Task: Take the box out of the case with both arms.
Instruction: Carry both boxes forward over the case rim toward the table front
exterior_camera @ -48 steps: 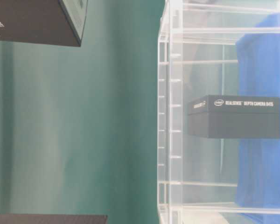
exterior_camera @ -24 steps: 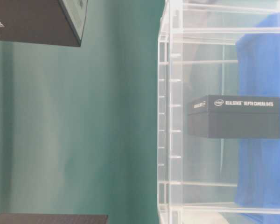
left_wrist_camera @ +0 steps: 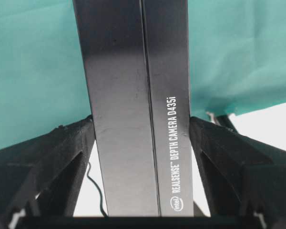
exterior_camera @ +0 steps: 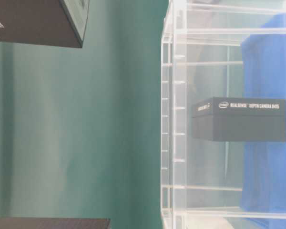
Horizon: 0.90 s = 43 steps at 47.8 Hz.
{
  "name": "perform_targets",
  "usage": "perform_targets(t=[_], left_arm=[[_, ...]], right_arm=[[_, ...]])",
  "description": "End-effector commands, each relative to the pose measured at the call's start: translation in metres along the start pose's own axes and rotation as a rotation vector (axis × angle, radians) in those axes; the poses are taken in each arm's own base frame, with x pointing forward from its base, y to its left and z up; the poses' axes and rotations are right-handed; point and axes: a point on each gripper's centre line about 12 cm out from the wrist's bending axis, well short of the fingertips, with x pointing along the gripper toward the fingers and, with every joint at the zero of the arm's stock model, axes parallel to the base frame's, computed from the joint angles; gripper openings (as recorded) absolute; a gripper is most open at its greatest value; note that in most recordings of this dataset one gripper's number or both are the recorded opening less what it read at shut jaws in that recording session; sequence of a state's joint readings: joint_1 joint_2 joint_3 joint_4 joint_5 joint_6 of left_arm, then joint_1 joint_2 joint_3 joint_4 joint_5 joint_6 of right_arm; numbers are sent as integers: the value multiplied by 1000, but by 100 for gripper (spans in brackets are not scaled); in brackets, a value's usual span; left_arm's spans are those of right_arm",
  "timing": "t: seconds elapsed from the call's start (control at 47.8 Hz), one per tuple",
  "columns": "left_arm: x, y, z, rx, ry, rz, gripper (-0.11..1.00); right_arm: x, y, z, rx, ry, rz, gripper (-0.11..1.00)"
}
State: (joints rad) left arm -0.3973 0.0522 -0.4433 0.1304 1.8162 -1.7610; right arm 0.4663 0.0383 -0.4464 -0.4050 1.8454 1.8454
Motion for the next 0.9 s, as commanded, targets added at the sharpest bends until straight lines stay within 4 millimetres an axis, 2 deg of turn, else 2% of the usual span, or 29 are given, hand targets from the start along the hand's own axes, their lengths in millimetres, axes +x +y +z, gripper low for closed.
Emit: perform_targets(t=[0.0,0.481,0.669,0.878], left_arm=[[-16,6,6,-11,4,-42,64],[-14,6,8,-16,-17,-35,64],[-2,7,6,-11,-25,-3,64],[20,4,9,-21,-79,-4,64]], right_arm=[[-11,-1,7,21,5,32,67],[-7,-1,8,15,0,21,67],[2,-1,6,6,-11,0,67],[25,1,2,1,-19,-13,67]])
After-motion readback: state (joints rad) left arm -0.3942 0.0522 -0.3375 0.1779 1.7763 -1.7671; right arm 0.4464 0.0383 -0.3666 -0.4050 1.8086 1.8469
